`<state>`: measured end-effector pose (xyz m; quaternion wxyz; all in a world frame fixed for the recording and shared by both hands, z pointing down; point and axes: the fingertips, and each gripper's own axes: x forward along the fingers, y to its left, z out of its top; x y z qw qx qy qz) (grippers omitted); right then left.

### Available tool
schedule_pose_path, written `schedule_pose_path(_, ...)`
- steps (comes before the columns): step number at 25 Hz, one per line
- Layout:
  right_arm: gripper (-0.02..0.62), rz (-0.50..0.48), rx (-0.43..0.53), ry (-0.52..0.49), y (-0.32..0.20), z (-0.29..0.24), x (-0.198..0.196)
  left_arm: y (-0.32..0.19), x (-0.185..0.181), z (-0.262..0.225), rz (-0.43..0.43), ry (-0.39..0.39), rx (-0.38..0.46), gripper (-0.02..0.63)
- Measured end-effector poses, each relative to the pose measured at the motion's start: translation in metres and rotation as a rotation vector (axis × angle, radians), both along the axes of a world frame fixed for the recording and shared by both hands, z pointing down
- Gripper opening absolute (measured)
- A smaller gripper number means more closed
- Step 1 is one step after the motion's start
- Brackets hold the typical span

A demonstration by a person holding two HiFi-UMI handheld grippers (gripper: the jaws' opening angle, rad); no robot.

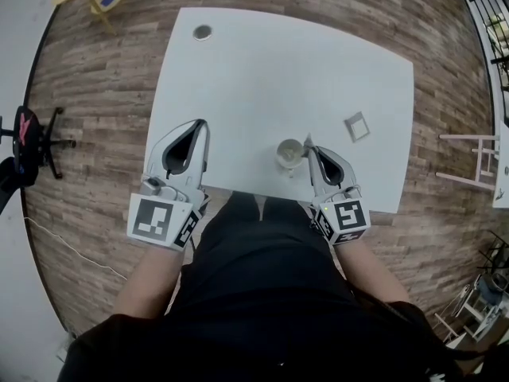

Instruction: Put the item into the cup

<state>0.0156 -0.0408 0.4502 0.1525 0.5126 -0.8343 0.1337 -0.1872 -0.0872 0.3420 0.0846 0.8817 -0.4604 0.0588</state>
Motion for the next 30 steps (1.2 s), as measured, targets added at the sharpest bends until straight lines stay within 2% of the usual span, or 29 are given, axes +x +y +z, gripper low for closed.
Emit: schedule_pose_path(30, 0.005, -0.023, -0.070, 0.005, 0.006, 0.022, -0.007, -0.006, 0.007, 0.021, 0.027, 0.009, -0.063, -0.002)
